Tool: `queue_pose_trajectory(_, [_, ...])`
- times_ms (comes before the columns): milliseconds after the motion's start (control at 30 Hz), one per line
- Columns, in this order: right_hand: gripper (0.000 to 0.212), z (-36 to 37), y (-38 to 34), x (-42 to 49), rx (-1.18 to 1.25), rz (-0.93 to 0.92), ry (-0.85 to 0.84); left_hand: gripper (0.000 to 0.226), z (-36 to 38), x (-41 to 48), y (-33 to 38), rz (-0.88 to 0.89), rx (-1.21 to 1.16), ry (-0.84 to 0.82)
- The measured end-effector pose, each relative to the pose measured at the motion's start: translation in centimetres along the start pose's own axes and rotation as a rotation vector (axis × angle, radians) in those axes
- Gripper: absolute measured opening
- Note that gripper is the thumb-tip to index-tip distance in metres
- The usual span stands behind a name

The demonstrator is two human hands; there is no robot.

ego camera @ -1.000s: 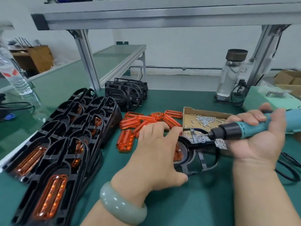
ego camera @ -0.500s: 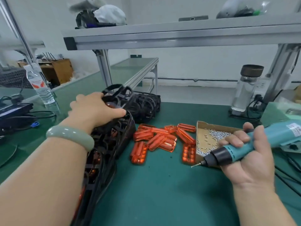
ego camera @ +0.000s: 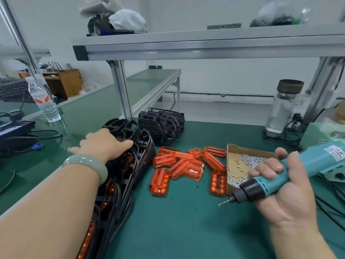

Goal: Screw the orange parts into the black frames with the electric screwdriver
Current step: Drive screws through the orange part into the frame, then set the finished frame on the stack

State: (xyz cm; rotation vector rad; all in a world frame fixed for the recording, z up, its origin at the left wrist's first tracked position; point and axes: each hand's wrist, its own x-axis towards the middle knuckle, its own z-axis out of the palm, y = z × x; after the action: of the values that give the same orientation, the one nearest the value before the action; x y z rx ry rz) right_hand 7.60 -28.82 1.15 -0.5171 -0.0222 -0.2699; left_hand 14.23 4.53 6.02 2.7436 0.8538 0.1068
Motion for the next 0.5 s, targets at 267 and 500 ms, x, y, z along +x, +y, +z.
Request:
queue_pose_trajectory(267, [0.015,0.2,0.2,0.0,-0.013,-0.012,-0.013,0.098,0.4,-0.1,-0.2,0.053,-0.044,-0.038])
queue_pose_trajectory(500, [0.015,0.1,0.3,-0.2,0.001,0.012,-0.013,0.086,0.0,-0.9,1.2,0.109,-0.018,-0.002])
